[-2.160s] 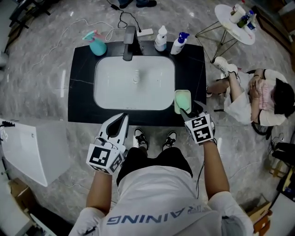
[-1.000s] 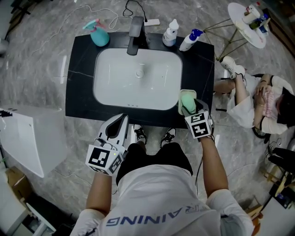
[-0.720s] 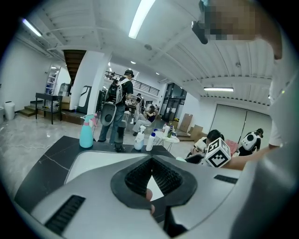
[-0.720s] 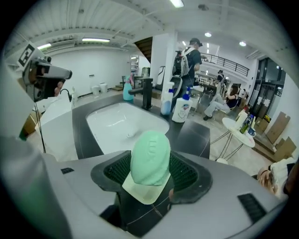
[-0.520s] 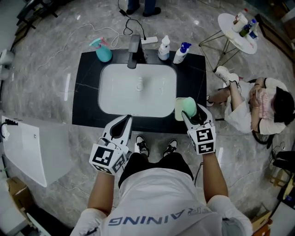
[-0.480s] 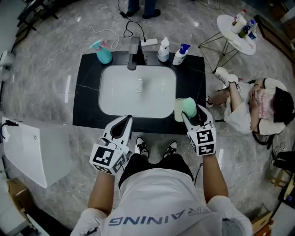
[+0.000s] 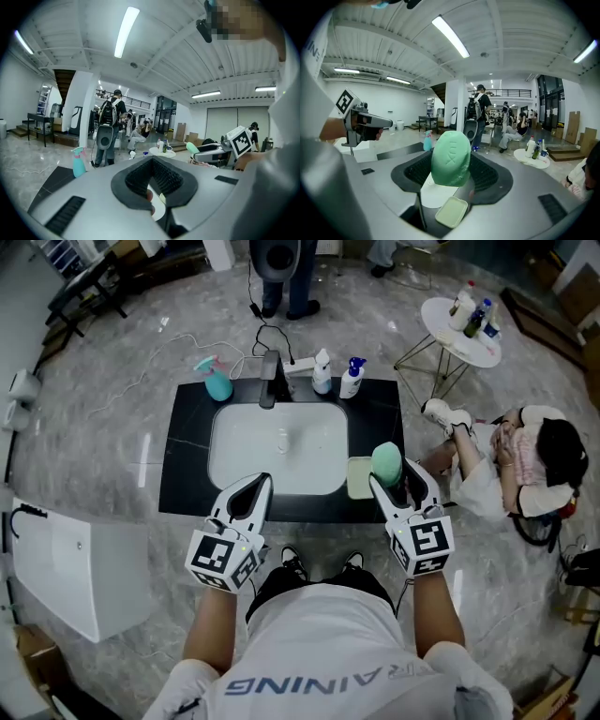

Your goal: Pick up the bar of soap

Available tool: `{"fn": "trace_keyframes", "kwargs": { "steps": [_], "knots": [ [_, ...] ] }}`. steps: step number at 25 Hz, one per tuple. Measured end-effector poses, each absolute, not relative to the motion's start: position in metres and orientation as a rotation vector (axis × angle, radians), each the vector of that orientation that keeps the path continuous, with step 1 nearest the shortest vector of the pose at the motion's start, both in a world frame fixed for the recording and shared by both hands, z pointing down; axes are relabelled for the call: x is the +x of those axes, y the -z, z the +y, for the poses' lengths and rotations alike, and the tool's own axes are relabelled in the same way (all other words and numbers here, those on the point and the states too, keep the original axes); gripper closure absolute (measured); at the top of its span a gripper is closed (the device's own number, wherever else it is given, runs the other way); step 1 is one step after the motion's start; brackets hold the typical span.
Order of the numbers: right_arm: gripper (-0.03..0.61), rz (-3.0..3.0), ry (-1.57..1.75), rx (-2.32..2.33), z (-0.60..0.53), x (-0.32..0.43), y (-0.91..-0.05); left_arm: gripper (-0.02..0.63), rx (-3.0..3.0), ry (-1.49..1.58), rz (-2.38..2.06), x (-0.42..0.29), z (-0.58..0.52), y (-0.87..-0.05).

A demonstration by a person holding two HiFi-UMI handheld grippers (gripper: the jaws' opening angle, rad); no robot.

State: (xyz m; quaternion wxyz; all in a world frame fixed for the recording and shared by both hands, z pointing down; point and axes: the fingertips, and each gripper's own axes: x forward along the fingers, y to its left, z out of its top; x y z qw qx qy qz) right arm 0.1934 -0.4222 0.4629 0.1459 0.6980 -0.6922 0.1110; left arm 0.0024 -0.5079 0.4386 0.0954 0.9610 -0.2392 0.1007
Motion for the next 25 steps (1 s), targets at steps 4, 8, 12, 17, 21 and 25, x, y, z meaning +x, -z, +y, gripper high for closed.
{"fn": "trace_keyframes", "kwargs": {
  "steps": [4,8,12,17,21,25],
  "knots": [
    [0.314,-2.018,-0.255,2.048,-0.411,0.193,-0.435,0.606,2.880,-0.257,-0.706,0.007,-0.505,-0.422],
    [0.314,-2.041,-0.203,2.077,-0.402,0.193,-0.412,0.606,2.908,-0.227,-0.696,0.013,-0.501,-0.410],
    [0.314,-2.043,-0.153,2.088,-0.397,0.194,-0.399,0.606,2.922,-0.204,-0.695,0.015,-0.498,-0.403],
    [0.314,-2.048,-0.138,2.092,-0.394,0.192,-0.395,0.606,2.923,-0.192,-0.695,0.013,-0.495,-0.398],
    [0.314,-2.053,-0.131,2.094,-0.394,0.191,-0.393,0.606,2.927,-0.190,-0.700,0.012,-0.494,-0.397],
    [0.314,-2.049,-0.134,2.096,-0.393,0.191,-0.392,0.606,2.929,-0.191,-0.698,0.011,-0.493,-0.396]
  ]
}}
